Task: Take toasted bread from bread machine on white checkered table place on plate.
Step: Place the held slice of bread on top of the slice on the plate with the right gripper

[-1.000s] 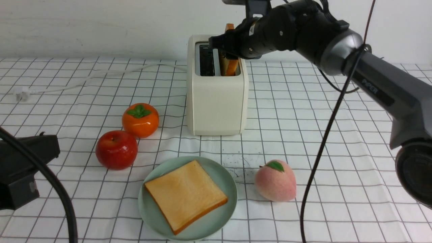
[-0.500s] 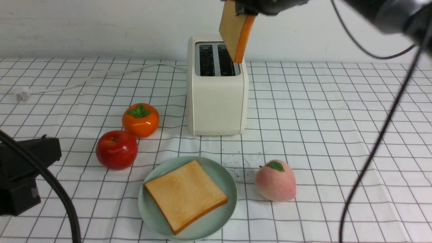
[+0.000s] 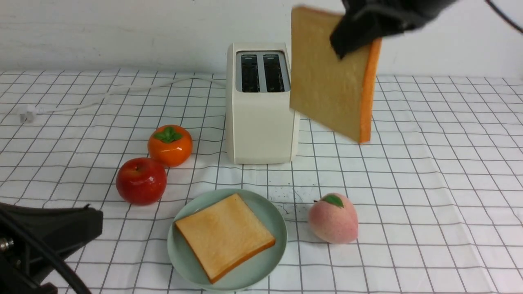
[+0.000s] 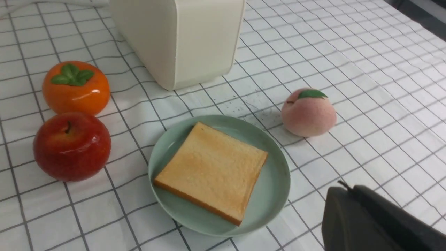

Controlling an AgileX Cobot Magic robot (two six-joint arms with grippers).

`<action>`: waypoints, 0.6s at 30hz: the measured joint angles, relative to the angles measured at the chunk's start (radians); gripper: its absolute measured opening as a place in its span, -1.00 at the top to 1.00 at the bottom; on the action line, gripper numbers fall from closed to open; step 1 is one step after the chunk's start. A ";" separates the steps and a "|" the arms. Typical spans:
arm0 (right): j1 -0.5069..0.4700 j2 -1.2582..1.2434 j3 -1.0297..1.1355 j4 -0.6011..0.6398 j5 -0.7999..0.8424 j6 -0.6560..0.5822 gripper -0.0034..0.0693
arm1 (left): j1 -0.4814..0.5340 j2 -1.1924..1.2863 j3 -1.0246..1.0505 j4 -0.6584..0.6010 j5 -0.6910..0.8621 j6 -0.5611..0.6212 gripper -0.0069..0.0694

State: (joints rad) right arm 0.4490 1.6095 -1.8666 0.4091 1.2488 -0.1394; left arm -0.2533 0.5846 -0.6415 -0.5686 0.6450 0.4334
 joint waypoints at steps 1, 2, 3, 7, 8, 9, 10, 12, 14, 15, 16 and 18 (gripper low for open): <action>0.004 -0.015 0.082 0.069 -0.028 -0.030 0.58 | 0.000 -0.002 0.000 0.000 0.005 0.007 0.85; 0.008 -0.022 0.160 0.146 -0.072 -0.068 0.58 | 0.000 -0.004 0.000 -0.001 0.006 0.010 0.85; 0.013 -0.022 0.218 0.208 -0.116 -0.112 0.58 | 0.000 -0.004 0.000 -0.002 0.007 0.010 0.85; 0.035 0.029 0.444 0.517 -0.318 -0.328 0.58 | 0.000 -0.004 0.000 -0.004 0.006 0.013 0.85; 0.041 0.059 0.494 0.623 -0.367 -0.401 0.58 | 0.000 -0.004 0.000 -0.004 0.006 0.013 0.85; 0.042 0.064 0.499 0.638 -0.372 -0.426 0.58 | 0.000 -0.004 0.000 -0.004 0.006 0.013 0.85; 0.043 0.084 0.518 0.698 -0.390 -0.462 0.58 | 0.000 -0.004 0.000 -0.004 0.006 0.013 0.85; 0.046 0.154 0.549 0.874 -0.417 -0.607 0.58 | 0.000 -0.004 0.000 -0.006 0.006 0.013 0.85; 0.047 0.186 0.552 0.942 -0.423 -0.646 0.58 | 0.000 -0.004 0.000 -0.007 0.006 0.013 0.85; 0.047 0.211 0.552 0.991 -0.428 -0.678 0.58 | 0.000 -0.004 0.000 -0.010 0.006 0.013 0.85; 0.047 0.234 0.552 1.024 -0.432 -0.704 0.58 | 0.000 -0.004 0.000 -0.012 0.006 0.013 0.85; 0.047 0.286 0.552 1.087 -0.451 -0.745 0.58 | 0.000 -0.004 0.000 -0.019 0.006 0.013 0.85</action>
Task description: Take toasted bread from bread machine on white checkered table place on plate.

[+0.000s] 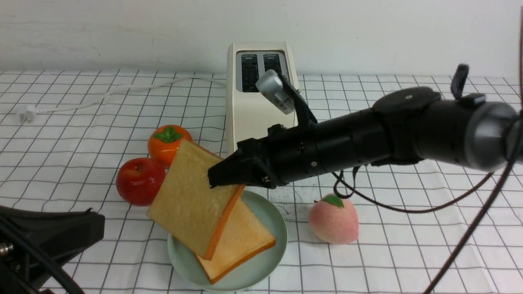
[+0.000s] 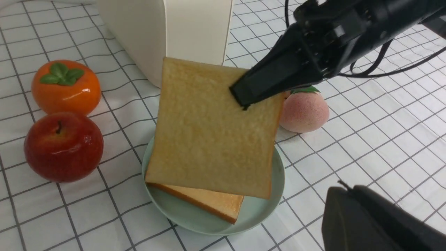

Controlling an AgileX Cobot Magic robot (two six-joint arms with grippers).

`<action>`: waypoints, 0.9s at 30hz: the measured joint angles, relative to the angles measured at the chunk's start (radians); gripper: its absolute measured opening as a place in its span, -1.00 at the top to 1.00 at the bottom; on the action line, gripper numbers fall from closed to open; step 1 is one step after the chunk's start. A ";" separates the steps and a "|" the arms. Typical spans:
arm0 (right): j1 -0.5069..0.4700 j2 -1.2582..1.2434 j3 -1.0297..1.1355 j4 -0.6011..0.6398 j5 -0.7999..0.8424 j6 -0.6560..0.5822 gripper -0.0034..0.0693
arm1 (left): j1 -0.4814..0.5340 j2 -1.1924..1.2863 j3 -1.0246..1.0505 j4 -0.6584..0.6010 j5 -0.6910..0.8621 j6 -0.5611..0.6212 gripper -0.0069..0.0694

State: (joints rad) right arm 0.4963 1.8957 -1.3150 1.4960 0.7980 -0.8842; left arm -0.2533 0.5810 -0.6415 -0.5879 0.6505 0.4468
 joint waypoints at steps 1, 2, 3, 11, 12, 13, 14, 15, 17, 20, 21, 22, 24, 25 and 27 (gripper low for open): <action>0.000 0.003 0.000 0.002 0.000 -0.001 0.58 | 0.000 0.000 0.000 0.000 0.000 0.000 0.85; 0.000 0.026 0.000 0.006 -0.009 -0.008 0.58 | 0.000 0.000 0.000 0.000 0.000 0.000 0.85; 0.000 0.039 0.000 0.006 -0.017 -0.009 0.57 | 0.000 0.000 0.000 0.000 0.000 0.000 0.85; -0.002 0.069 0.002 -0.100 -0.095 -0.012 -0.07 | 0.000 0.000 0.000 0.000 0.000 0.000 0.85; -0.008 0.069 0.002 -0.123 -0.090 -0.012 -0.20 | 0.000 0.000 0.000 -0.001 0.000 0.001 0.85; -0.007 0.069 0.002 -0.127 -0.089 -0.012 -0.22 | 0.000 0.000 0.000 -0.001 0.000 0.001 0.85; -0.020 0.069 0.002 -0.161 -0.075 -0.008 -0.35 | 0.000 0.000 0.000 -0.001 0.000 0.008 0.85; -0.032 0.066 0.002 -0.197 -0.062 0.013 -0.41 | 0.000 0.000 0.000 -0.001 0.000 0.022 0.85; -0.052 0.057 0.003 -0.242 -0.052 0.051 -0.45 | 0.000 0.000 0.000 -0.002 0.000 0.036 0.85; -0.122 -0.015 0.004 -0.428 -0.019 0.212 -0.42 | 0.000 0.000 0.000 -0.002 -0.007 0.052 0.85; -0.137 -0.041 0.004 -0.476 -0.011 0.262 -0.37 | 0.000 0.000 0.000 -0.002 -0.011 0.052 0.85; -0.156 -0.079 0.005 -0.536 0.003 0.311 -0.30 | 0.000 0.000 0.000 -0.002 -0.021 0.052 0.85; -0.186 -0.171 0.005 -0.655 0.041 0.406 -0.13 | 0.000 0.000 0.000 -0.002 -0.049 0.051 0.85; -0.193 -0.212 0.005 -0.703 0.060 0.432 -0.07 | 0.000 0.000 0.000 -0.002 -0.062 0.046 0.85; -0.206 -0.320 0.005 -0.827 0.117 0.519 0.14 | 0.000 0.000 0.000 -0.002 -0.101 0.024 0.85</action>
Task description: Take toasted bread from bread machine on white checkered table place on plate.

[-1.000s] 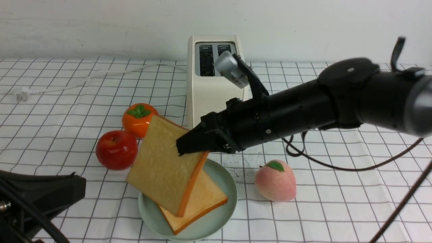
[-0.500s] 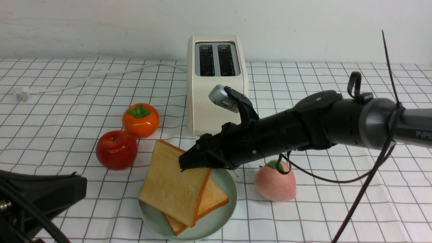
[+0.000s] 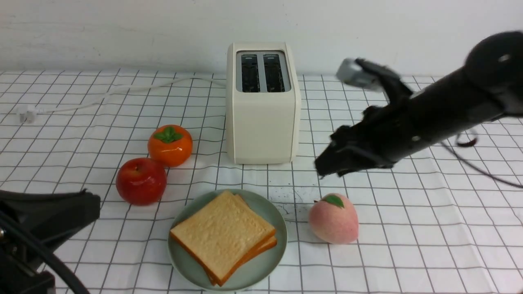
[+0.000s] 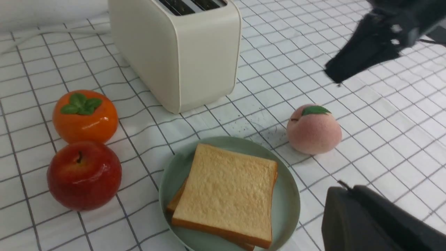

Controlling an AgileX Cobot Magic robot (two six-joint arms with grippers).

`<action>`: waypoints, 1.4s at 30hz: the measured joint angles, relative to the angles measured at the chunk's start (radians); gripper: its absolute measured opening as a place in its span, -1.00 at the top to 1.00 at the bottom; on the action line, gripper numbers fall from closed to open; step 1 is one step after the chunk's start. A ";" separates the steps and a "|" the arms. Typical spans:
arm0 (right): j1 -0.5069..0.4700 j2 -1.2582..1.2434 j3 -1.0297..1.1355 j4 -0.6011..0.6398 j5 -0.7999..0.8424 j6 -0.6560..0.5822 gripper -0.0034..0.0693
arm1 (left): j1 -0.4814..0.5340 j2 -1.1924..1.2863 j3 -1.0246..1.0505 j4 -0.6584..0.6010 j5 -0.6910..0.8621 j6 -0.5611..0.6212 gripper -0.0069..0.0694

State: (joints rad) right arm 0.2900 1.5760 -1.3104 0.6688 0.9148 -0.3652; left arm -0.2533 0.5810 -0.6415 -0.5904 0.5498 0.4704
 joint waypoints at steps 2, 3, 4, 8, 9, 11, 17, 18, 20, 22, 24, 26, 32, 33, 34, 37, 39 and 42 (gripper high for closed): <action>-0.002 -0.076 0.000 -0.077 0.038 0.057 0.30 | 0.000 0.000 0.000 -0.001 -0.024 -0.015 0.85; -0.002 -0.141 0.000 -0.161 0.085 0.102 0.43 | 0.000 0.000 0.000 -0.001 -0.046 -0.030 0.85; -0.002 -0.202 0.000 -0.228 0.125 0.153 0.56 | 0.000 0.000 0.000 -0.001 -0.058 -0.037 0.85; -0.002 -0.391 0.020 -0.397 0.216 0.257 0.88 | 0.000 -0.030 0.010 -0.002 -0.068 -0.043 0.85; -0.002 -0.391 0.020 -0.404 0.218 0.261 0.89 | 0.000 -0.034 0.010 -0.002 -0.068 -0.043 0.85; -0.002 -0.510 0.073 -0.472 0.233 0.307 0.94 | 0.000 -0.093 0.042 -0.003 -0.088 -0.046 0.85; -0.002 -0.759 0.280 -0.571 0.247 0.416 0.94 | 0.000 -0.338 0.154 -0.010 -0.174 -0.046 0.85; -0.002 -0.829 0.346 -0.576 0.242 0.447 0.93 | 0.000 -0.413 0.192 -0.011 -0.193 -0.046 0.85; -0.002 -0.921 0.437 -0.579 0.218 0.490 0.93 | 0.000 -0.484 0.240 -0.012 -0.214 -0.046 0.85; -0.002 -1.016 0.542 -0.579 0.175 0.532 0.93 | 0.000 -0.531 0.281 -0.012 -0.236 -0.046 0.85; -0.002 -1.107 0.655 -0.579 0.084 0.582 0.92 | 0.000 -0.568 0.339 -0.013 -0.269 -0.046 0.85; -0.002 -1.142 0.704 -0.579 0.033 0.601 0.92 | 0.000 -0.570 0.361 -0.015 -0.280 -0.046 0.85; -0.002 -1.252 0.955 -0.579 -0.332 0.664 0.91 | 0.000 -0.570 0.450 -0.017 -0.298 -0.047 0.85; -0.002 -1.251 0.973 -0.579 -0.351 0.664 0.91 | 0.000 -0.570 0.457 -0.017 -0.298 -0.047 0.85; -0.002 -1.252 1.012 -0.579 -0.412 0.665 0.90 | 0.000 -0.570 0.471 -0.017 -0.298 -0.047 0.85; -0.002 -1.252 1.078 -0.579 -0.461 0.666 0.90 | 0.000 -0.570 0.492 -0.017 -0.294 -0.047 0.85; -0.002 -1.253 1.110 -0.579 -0.471 0.666 0.90 | 0.000 -0.570 0.493 -0.017 -0.286 -0.047 0.85; -0.002 -1.255 1.143 -0.579 -0.466 0.666 0.89 | 0.000 -0.570 0.493 -0.017 -0.286 -0.047 0.85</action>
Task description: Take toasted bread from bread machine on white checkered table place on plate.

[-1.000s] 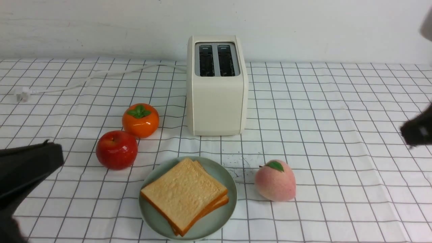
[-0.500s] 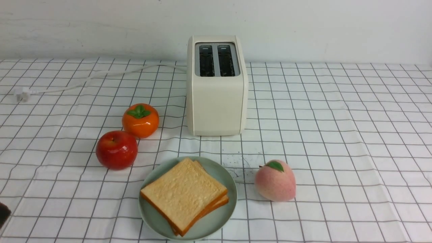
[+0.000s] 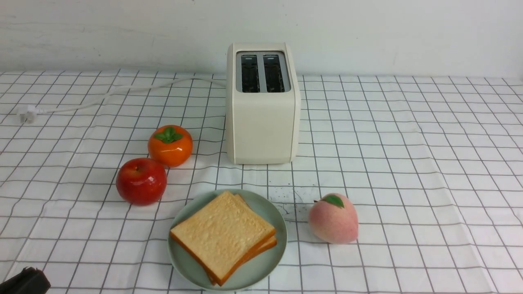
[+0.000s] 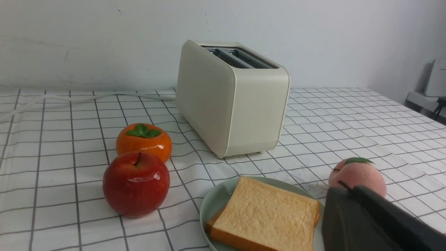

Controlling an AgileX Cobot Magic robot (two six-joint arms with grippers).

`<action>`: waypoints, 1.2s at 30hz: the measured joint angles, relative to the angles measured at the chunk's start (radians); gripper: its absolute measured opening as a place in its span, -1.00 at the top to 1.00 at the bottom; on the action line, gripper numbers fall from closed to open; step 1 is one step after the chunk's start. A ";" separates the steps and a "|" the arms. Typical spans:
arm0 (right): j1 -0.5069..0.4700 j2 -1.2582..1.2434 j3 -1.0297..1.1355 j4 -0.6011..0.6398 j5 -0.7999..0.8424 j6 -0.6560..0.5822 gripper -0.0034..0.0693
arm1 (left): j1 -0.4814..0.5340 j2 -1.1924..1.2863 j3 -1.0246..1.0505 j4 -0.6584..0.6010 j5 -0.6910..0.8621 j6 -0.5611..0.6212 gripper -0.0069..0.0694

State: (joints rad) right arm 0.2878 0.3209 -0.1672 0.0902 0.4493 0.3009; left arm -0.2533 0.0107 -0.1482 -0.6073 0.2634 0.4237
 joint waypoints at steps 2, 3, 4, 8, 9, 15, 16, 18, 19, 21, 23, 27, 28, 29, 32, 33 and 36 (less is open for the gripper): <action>0.000 0.000 0.021 0.000 0.007 0.000 0.88 | 0.000 0.000 0.000 -0.001 0.000 0.000 0.85; 0.000 0.000 0.029 0.000 0.012 0.000 0.88 | 0.000 0.000 0.000 -0.001 0.000 0.000 0.85; 0.000 0.000 0.043 -0.002 0.019 0.002 0.87 | 0.000 0.000 0.000 -0.001 0.000 0.000 0.85; -0.010 -0.021 0.054 -0.103 0.027 0.056 0.87 | 0.000 0.000 0.000 -0.001 0.001 0.000 0.85; -0.014 -0.044 0.054 -0.138 0.029 0.072 0.87 | 0.000 0.000 0.000 -0.001 0.001 0.000 0.85; -0.090 -0.205 0.054 -0.251 0.031 0.101 0.86 | 0.000 0.000 0.000 -0.002 0.001 0.000 0.85; -0.112 -0.229 0.054 -0.270 0.031 0.095 0.86 | 0.000 0.000 0.000 -0.002 0.001 0.000 0.85; -0.160 -0.269 0.056 -0.299 0.031 0.071 0.86 | 0.000 0.000 0.000 -0.002 0.001 0.000 0.85; -0.176 -0.285 0.064 -0.306 0.029 0.059 0.86 | 0.000 0.000 0.000 -0.002 0.001 0.000 0.85; -0.198 -0.308 0.088 -0.307 0.024 0.033 0.86 | 0.000 0.000 0.000 -0.002 0.001 0.000 0.85; -0.207 -0.327 0.127 -0.309 0.003 0.007 0.91 | 0.000 0.000 0.000 -0.002 0.001 0.000 0.85; -0.207 -0.332 0.184 -0.302 -0.065 -0.028 0.96 | 0.000 0.000 0.000 -0.002 0.001 0.000 0.85; -0.207 -0.332 0.185 -0.300 -0.070 -0.034 0.96 | 0.000 0.000 0.000 -0.002 0.001 0.000 0.85; -0.207 -0.332 0.185 -0.300 -0.074 -0.038 0.96 | 0.000 0.000 0.000 -0.002 0.001 0.000 0.85; -0.207 -0.332 0.188 -0.303 -0.088 -0.050 0.96 | 0.000 0.000 0.000 -0.002 0.001 0.000 0.85; -0.207 -0.332 0.189 -0.303 -0.089 -0.052 0.96 | 0.000 0.000 0.000 -0.002 0.001 0.000 0.85; -0.207 -0.332 0.189 -0.303 -0.093 -0.053 0.96 | 0.000 0.000 0.000 -0.002 0.001 0.000 0.85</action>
State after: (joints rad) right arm 0.0808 -0.0110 0.0223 -0.2126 0.3565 0.2478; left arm -0.2533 0.0107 -0.1482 -0.6091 0.2648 0.4237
